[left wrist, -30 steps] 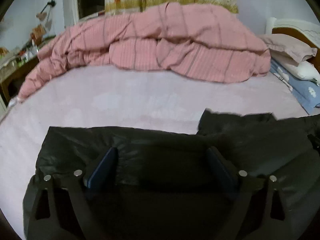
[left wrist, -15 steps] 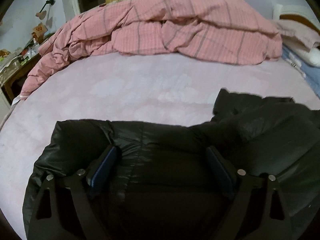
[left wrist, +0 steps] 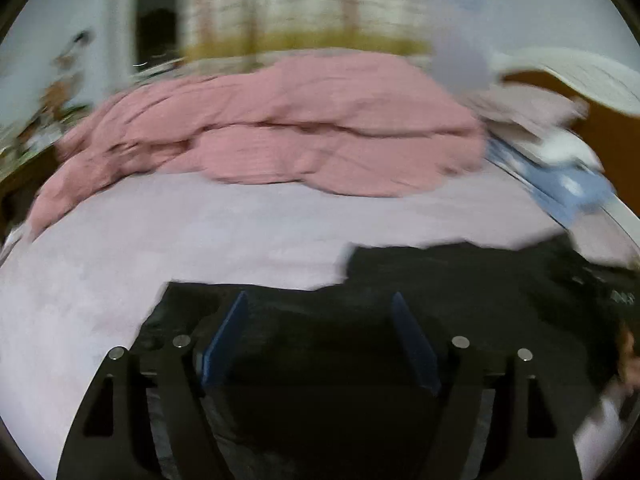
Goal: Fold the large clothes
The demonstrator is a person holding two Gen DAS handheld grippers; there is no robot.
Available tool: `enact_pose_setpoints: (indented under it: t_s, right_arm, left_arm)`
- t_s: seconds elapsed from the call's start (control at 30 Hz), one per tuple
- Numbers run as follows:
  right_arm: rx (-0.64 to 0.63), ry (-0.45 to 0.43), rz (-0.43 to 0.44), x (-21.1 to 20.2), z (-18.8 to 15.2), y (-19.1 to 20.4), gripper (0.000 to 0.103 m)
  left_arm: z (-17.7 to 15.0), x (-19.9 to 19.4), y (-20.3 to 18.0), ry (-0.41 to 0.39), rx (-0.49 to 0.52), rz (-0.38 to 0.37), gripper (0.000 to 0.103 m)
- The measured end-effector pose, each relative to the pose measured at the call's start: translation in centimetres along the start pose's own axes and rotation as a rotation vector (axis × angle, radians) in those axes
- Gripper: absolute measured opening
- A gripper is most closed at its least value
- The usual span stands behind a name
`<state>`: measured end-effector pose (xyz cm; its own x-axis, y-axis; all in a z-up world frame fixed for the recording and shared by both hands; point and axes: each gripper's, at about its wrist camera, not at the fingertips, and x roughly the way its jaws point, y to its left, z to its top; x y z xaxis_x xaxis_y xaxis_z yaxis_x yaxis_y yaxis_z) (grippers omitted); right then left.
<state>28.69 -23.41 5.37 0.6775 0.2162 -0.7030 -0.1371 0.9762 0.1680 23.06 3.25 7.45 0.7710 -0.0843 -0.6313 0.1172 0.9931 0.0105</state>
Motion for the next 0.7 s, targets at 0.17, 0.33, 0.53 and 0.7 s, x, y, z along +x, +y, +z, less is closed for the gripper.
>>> enact_pose_setpoints:
  t_s: [0.17,0.33,0.53,0.7]
  right_arm:
    - [-0.141,0.218,0.109,1.5,0.3,6.4,0.062]
    - [-0.063,0.306,0.043,5.6,0.2,7.1,0.053]
    - [-0.093,0.337,0.039,9.7,-1.4,5.9,0.051]
    - [-0.18,0.248,-0.002,7.5,-2.4,6.4,0.048]
  left_arm:
    - [-0.5,4.3,-2.4,0.202,-0.043,-0.122,0.074]
    - [-2.2,9.9,-2.3,0.266,-0.101,-0.077,0.075]
    - [-4.3,11.4,-2.9,0.245,-0.065,-0.029,0.076]
    - [-3.9,9.6,-2.0,0.262,-0.05,-0.056,0.067]
